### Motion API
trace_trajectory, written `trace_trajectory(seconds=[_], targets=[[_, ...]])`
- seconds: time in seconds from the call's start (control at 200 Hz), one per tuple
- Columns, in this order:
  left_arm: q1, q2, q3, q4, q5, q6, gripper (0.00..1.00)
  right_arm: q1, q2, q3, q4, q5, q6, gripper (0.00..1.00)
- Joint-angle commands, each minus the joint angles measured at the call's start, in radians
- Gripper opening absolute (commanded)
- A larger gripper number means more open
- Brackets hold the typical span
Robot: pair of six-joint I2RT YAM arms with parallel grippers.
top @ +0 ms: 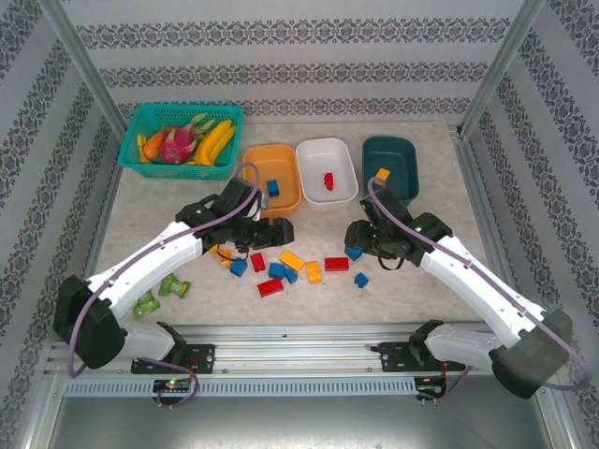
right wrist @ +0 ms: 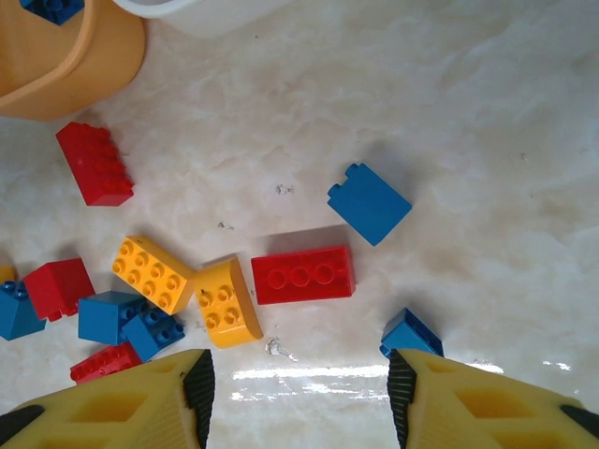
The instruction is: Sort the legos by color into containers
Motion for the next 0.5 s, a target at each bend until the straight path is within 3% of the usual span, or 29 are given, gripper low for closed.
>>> trace_trajectory(seconds=[0.0, 0.11, 0.18, 0.27, 0.495], targets=[[-0.033, 0.047, 0.074, -0.042, -0.084, 0.012, 0.81, -0.014, -0.043, -0.009, -0.023, -0.018, 0.01, 0.55], [-0.036, 0.055, 0.099, -0.201, -0.25, -0.057, 0.8, -0.013, -0.043, -0.005, -0.007, -0.05, -0.014, 0.55], [-0.035, 0.031, 0.078, -0.297, -0.345, -0.149, 0.8, -0.007, -0.043, -0.02, 0.077, -0.153, -0.053, 0.55], [-0.032, -0.034, -0.018, -0.274, -0.355, -0.247, 0.8, 0.018, -0.038, -0.05, 0.242, -0.347, -0.122, 0.57], [0.044, -0.092, -0.183, -0.257, -0.35, -0.514, 0.77, 0.099, 0.001, -0.034, 0.325, -0.438, -0.201, 0.62]])
